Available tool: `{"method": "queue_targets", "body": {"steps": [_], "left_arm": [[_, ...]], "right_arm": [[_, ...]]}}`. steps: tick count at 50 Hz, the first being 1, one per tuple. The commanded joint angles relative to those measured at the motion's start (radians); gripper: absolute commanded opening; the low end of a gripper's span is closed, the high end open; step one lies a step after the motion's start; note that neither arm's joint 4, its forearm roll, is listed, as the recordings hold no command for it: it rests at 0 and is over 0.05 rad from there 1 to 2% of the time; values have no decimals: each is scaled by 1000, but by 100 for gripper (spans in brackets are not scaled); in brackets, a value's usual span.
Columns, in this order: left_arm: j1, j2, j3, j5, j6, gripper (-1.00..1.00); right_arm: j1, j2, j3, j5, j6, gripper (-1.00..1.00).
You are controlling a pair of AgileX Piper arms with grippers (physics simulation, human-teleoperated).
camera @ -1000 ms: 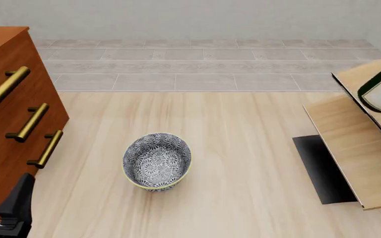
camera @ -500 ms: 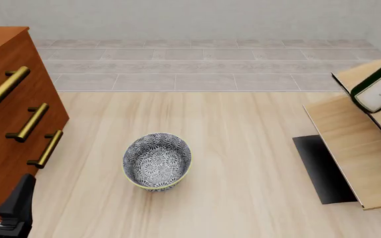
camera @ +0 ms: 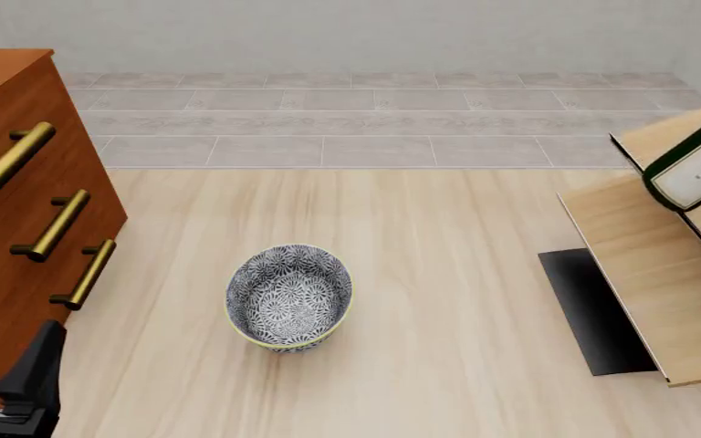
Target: Put the wine bottle on the wine rack.
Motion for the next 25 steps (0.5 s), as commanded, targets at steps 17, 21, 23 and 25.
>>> {"method": "queue_targets", "body": {"steps": [17, 21, 23, 25], "left_arm": [[4, 0, 0, 1, -6, 100], [5, 0, 0, 0, -4, 100], [6, 0, 0, -1, -4, 100], [5, 0, 0, -2, -4, 100]], "right_arm": [[-74, 129, -25, -36, -5, -100], [-91, 146, -36, -35, -6, -100], [-94, 148, -38, -35, -7, -100], [-98, 155, -40, -36, -8, -100]]}}
